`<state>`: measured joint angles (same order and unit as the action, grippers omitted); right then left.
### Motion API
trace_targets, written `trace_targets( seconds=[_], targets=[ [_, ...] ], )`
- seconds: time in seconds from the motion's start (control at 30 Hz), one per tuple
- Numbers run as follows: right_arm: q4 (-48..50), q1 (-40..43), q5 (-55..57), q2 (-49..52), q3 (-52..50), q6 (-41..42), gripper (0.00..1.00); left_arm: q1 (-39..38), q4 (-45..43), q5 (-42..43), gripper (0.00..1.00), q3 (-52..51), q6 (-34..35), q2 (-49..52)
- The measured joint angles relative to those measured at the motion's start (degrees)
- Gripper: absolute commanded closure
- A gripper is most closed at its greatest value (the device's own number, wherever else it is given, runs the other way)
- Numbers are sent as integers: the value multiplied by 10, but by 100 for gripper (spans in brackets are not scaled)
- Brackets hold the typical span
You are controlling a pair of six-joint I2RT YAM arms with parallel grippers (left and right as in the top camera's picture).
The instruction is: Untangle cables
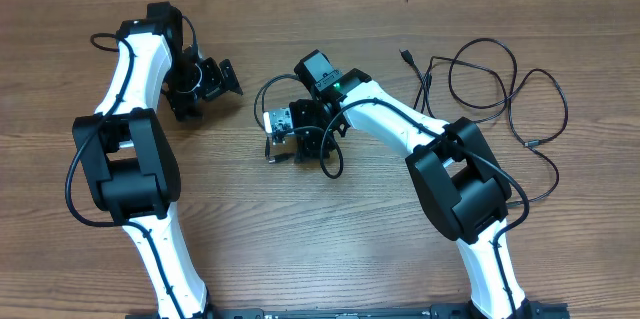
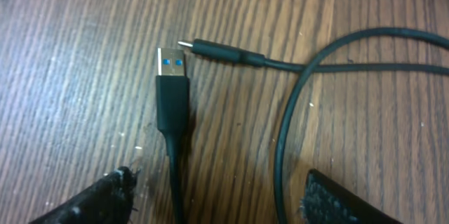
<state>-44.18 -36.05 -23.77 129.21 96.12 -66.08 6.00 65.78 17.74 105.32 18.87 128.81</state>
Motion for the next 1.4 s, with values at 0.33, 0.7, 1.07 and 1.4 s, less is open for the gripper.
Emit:
trace_targets(
  seconds=[0.33,0.7,1.07,1.4],
  targets=[
    [-21,-1,-2,16,4,-2,37,0,0,0,0,0,0,0],
    [-79,-4,7,16,14,-16,96,0,0,0,1,0,0,0],
    [-86,-4,9,16,19,56,96,0,0,0,1,0,0,0],
    [-149,-5,34,-5,92,214,96,0,0,0,1,0,0,0]
  ],
)
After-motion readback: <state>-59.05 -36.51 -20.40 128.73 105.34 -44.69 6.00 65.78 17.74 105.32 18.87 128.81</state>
